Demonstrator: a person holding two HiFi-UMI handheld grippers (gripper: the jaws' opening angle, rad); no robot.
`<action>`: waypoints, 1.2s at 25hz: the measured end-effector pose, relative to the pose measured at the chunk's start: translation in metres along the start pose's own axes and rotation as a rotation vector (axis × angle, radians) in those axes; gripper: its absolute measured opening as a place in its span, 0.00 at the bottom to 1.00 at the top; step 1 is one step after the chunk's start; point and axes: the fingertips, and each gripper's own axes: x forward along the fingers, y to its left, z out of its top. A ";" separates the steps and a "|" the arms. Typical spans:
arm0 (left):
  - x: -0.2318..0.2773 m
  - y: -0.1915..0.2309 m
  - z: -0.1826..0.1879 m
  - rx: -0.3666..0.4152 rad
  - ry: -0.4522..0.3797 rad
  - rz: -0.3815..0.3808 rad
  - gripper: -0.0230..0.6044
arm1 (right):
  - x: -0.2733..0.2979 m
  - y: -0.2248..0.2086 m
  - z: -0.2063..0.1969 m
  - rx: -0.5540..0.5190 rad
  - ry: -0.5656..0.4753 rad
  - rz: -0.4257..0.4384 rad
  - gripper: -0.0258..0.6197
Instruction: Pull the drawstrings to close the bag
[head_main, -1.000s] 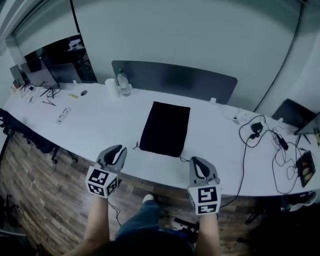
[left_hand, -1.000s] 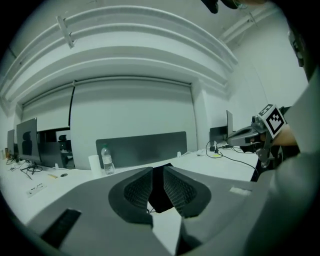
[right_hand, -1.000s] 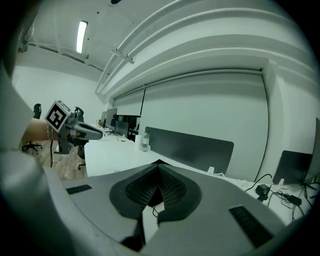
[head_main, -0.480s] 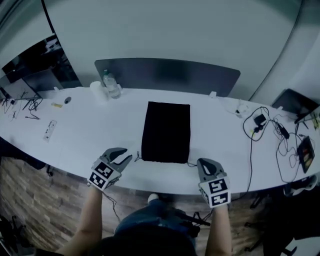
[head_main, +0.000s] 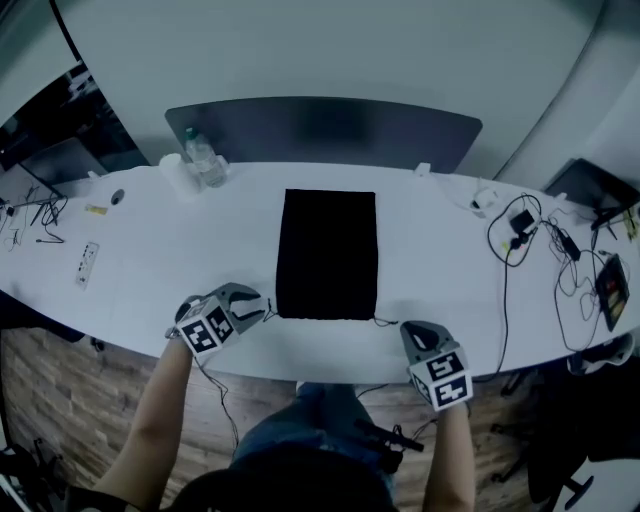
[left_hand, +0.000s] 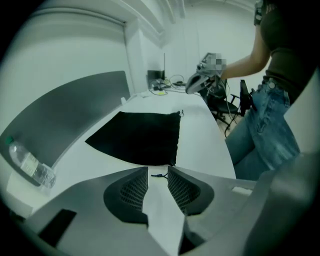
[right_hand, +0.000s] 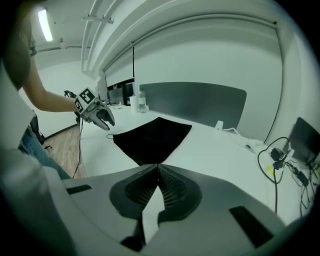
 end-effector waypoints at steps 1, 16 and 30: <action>0.005 -0.001 -0.003 0.048 0.036 -0.024 0.21 | 0.001 0.000 -0.002 0.002 0.008 0.011 0.03; 0.046 -0.016 -0.028 0.392 0.335 -0.329 0.15 | 0.032 -0.017 -0.017 -0.047 0.135 0.128 0.03; 0.043 -0.017 -0.036 0.011 0.256 -0.201 0.05 | 0.052 -0.003 -0.060 -0.349 0.343 0.333 0.28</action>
